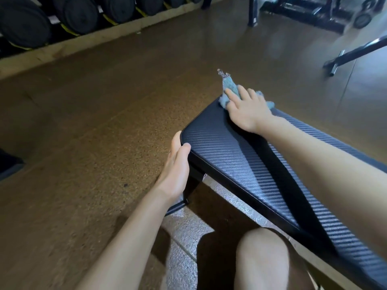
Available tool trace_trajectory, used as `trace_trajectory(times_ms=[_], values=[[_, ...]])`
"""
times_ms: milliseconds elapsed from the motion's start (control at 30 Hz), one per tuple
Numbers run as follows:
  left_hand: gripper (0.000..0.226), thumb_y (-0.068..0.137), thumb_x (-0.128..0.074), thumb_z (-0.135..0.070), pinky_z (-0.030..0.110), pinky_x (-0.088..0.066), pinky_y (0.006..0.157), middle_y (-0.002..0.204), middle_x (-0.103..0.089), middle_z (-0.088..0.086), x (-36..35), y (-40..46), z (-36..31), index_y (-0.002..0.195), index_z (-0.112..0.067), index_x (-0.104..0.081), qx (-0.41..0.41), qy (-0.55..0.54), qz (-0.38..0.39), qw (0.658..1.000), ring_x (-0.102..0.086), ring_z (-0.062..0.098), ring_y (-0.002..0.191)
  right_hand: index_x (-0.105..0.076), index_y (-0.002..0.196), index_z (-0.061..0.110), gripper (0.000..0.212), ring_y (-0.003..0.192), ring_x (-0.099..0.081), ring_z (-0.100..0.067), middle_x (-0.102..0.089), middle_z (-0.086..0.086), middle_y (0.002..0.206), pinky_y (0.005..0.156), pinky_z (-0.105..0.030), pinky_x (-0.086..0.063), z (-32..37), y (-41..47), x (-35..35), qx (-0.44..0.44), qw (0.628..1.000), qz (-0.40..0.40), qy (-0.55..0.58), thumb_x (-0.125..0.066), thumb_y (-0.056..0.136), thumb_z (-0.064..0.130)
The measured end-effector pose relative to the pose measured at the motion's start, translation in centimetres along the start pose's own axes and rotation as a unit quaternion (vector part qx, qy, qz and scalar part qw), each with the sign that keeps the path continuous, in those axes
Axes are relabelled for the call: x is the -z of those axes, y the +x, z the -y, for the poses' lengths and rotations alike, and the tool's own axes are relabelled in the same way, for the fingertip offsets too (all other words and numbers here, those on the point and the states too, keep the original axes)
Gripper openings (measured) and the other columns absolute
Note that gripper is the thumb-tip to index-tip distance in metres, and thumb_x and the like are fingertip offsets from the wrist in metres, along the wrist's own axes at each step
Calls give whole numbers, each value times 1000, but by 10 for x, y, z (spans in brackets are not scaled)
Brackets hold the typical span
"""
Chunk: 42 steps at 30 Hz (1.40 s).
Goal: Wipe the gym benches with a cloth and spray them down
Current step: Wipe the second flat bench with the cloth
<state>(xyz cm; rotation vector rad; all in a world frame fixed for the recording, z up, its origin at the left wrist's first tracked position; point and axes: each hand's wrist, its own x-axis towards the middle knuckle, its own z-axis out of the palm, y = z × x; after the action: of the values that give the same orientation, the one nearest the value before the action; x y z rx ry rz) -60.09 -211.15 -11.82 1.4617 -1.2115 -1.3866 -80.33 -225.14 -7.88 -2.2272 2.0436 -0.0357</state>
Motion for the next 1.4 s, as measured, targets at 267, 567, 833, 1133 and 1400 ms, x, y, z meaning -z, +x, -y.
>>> trace_trajectory(times_ms=[267,567,833,1133,1400], values=[[57,109,-26,-16,13,-33,111,160,-33,-19,29,-6,5,162,-37,-19,3,-5,61,998,-38,-6,141,-64,123,22,65,129,-47,-25,-59,-2,131,114,-52,-25,103,-67,-13,223,974,-10,-44,-8,95,40],[31,109,-34,-20,18,-47,94,122,-64,-18,34,-6,2,128,-36,-53,4,-19,12,1000,-63,-9,105,-32,158,28,58,156,-12,-27,-17,-1,169,123,-54,-18,39,-182,-24,269,955,-6,-125,-32,100,34],[28,111,-32,-26,14,-46,90,124,-61,-16,34,-3,3,120,-40,-55,12,-42,13,999,-61,-5,108,-13,162,24,70,154,-16,-32,-10,-2,170,119,-55,-26,28,-187,-19,293,937,-16,-188,-45,101,28],[36,111,-25,-36,22,-43,103,137,-59,-11,30,-9,6,134,-33,-53,29,-113,-2,993,-55,-2,119,-49,148,17,57,152,-20,-41,-18,-13,167,122,-54,-23,62,-159,-29,302,930,-55,-202,-28,95,17],[34,99,-25,-45,35,-39,109,139,-47,-13,20,-6,10,128,-45,-43,4,-33,-18,999,-51,-6,120,-47,150,19,61,155,-13,-36,-11,-7,169,120,-52,-19,-36,-249,-29,287,940,-45,-180,-36,91,11]])
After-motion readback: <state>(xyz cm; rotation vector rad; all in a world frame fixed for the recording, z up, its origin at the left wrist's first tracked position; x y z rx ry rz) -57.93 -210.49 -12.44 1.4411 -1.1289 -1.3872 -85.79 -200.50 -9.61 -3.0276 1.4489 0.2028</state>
